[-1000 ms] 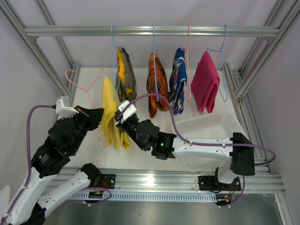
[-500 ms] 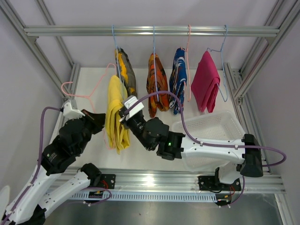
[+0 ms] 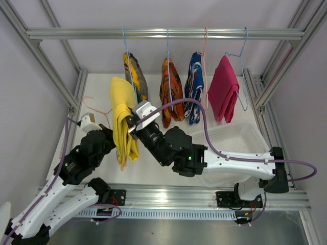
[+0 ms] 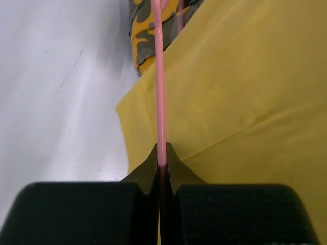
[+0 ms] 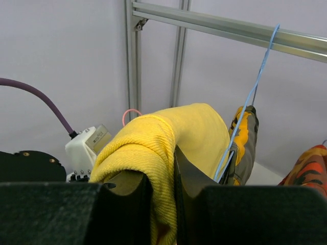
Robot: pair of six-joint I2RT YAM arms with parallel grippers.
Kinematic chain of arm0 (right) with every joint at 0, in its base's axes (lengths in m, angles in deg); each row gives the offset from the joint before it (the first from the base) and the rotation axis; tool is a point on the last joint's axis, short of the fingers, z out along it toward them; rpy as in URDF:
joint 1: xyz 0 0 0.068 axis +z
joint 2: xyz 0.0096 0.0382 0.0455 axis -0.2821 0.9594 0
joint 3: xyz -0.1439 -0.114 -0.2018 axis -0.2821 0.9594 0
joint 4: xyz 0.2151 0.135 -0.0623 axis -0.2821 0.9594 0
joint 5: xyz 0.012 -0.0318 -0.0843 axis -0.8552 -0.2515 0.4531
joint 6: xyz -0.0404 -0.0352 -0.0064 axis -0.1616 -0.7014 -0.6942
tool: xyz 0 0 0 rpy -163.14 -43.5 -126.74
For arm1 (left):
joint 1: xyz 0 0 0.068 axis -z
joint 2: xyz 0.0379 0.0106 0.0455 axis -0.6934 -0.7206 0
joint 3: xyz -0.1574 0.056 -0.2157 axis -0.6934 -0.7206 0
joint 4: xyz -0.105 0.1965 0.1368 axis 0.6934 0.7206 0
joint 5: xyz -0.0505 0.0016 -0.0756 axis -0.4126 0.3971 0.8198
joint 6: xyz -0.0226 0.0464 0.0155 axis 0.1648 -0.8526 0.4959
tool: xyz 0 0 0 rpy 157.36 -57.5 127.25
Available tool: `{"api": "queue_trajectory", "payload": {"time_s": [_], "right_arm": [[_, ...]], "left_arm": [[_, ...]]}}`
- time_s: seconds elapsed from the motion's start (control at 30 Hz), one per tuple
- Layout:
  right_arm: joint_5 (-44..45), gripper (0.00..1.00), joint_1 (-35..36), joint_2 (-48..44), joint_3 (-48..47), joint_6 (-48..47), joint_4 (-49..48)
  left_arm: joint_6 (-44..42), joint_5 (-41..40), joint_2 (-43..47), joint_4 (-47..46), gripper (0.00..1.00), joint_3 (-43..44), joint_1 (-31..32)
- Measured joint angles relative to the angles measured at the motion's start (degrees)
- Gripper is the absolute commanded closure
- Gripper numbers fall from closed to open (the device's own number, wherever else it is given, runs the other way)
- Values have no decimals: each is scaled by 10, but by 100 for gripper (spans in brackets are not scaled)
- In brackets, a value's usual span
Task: Remove the trousers from the hanger
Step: Remove the trousers from the hanger, then place the trousers in the bin.
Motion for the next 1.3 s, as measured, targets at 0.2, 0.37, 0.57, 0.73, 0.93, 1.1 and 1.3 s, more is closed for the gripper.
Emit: {"api": "queue_trajectory", "payload": {"time_s": [0.2, 0.37, 0.57, 0.73, 0.93, 1.1, 1.3], "right_arm": [[16, 100, 19, 0, -31, -34, 36], [36, 100, 43, -5, -60, -69, 48], [71, 100, 91, -47, -60, -111, 70], [101, 100, 128, -125, -21, -126, 82], [157, 100, 148, -258, 86, -122, 90], [210, 100, 149, -337, 153, -89, 143], [285, 100, 150, -418, 232, -41, 219]], "left_arm": [[17, -5, 0, 5, 100, -34, 0], [26, -19, -3, 28, 100, -62, 0], [40, -30, -4, 48, 100, -73, 0], [45, -34, -3, 52, 99, -73, 0], [50, -42, 3, 61, 100, -73, 0], [50, -43, 12, 70, 99, -63, 0], [50, -45, 19, 74, 100, -50, 0]]}}
